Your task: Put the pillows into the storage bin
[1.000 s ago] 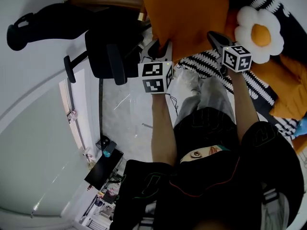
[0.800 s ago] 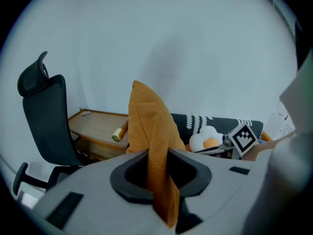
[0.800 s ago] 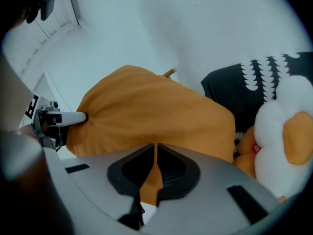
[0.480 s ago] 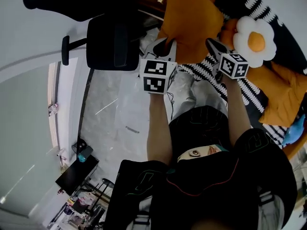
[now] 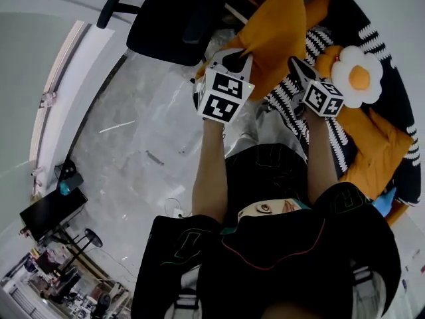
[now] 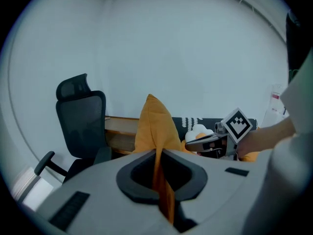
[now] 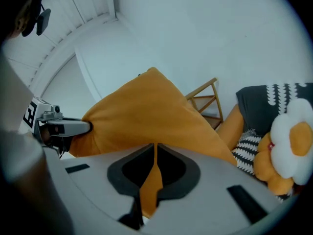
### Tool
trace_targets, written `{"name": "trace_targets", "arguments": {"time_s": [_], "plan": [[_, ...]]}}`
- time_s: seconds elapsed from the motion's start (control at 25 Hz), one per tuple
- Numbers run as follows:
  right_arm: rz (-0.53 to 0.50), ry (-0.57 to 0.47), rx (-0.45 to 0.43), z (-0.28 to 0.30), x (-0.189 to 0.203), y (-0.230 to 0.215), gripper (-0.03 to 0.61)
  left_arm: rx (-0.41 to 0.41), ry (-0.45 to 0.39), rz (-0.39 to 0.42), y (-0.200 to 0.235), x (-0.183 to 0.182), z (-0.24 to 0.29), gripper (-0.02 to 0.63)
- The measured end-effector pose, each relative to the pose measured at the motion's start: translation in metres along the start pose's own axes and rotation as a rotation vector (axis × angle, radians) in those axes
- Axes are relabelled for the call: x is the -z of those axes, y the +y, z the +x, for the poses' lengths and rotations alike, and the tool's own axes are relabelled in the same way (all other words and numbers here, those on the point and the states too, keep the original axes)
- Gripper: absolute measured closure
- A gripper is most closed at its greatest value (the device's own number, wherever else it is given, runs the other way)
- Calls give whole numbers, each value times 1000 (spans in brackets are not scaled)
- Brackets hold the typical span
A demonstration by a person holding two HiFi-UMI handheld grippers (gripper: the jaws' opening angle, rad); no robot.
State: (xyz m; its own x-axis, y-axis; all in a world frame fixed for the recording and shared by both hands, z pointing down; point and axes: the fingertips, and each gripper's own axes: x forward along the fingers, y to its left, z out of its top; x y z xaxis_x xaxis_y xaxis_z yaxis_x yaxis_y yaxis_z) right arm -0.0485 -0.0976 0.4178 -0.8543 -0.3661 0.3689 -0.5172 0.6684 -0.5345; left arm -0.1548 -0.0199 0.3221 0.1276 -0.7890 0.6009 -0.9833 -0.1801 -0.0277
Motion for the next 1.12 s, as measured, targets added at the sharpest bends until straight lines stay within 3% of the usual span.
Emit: {"name": "trace_targets", "arguments": {"time_s": [0.12, 0.32, 0.6, 0.88, 1.12], "plan": [[-70, 40, -66, 12, 12, 47, 557, -42, -18, -46, 12, 26, -38, 604], [-289, 122, -145, 17, 40, 127, 557, -98, -41, -112, 20, 71, -106, 603], [-561, 284, -287, 28, 87, 199, 557, -210, -44, -185, 37, 122, -172, 604], [-628, 407, -462, 43, 135, 257, 557, -343, -31, -332, 48, 175, -226, 606], [-623, 472, -680, 61, 170, 323, 557, -513, 87, -425, 55, 217, -271, 609]]}}
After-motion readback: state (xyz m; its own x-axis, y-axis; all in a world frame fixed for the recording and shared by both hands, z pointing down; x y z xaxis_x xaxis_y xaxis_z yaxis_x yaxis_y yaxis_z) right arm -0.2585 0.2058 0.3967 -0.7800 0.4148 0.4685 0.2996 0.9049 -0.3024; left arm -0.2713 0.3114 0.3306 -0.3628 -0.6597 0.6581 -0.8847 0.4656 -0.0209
